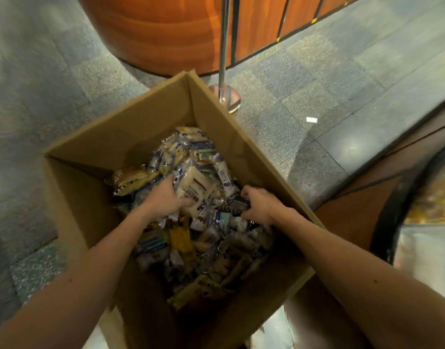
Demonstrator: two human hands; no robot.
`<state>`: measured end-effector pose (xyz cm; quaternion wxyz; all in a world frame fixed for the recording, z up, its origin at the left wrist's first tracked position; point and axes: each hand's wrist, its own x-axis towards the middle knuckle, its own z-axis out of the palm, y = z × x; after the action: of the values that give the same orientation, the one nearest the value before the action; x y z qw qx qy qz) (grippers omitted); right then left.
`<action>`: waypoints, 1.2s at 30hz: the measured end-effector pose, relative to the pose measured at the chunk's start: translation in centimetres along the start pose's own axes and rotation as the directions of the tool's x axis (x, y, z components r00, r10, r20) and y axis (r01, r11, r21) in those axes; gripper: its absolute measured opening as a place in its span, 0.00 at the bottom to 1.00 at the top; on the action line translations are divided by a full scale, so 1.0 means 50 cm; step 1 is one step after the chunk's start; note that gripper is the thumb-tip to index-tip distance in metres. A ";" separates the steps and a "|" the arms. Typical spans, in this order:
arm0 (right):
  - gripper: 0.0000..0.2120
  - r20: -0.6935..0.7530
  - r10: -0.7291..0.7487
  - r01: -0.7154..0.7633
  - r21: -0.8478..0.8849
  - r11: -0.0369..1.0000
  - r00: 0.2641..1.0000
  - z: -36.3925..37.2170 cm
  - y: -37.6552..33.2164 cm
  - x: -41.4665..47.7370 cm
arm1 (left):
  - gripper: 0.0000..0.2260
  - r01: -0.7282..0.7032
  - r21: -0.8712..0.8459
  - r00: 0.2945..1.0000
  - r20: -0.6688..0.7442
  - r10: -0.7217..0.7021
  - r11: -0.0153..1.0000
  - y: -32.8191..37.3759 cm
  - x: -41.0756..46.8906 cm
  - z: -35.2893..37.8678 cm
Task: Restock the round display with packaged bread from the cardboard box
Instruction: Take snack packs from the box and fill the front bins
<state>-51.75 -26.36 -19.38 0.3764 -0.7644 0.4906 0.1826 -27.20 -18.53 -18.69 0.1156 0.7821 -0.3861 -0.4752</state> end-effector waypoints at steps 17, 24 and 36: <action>0.11 -0.351 0.270 0.376 0.925 -0.045 0.896 -0.176 0.244 -0.810 | 0.16 -0.515 -0.352 0.782 0.180 0.596 0.782 0.575 -0.486 0.131; 0.17 -0.448 0.515 0.600 0.781 -0.174 0.731 -0.054 0.350 -1.145 | 0.44 -0.560 -0.422 0.534 0.474 0.700 0.713 0.735 -0.681 0.396; 0.10 -0.333 0.839 0.819 0.535 -0.207 0.430 0.128 0.448 -1.324 | 0.60 -0.465 -0.336 0.161 0.878 0.451 0.819 0.784 -0.841 0.791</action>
<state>-100.96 13.74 10.51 0.4547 -0.0528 0.5182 -0.7225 -90.00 -7.63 9.66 0.0048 0.2077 -0.5983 -0.7739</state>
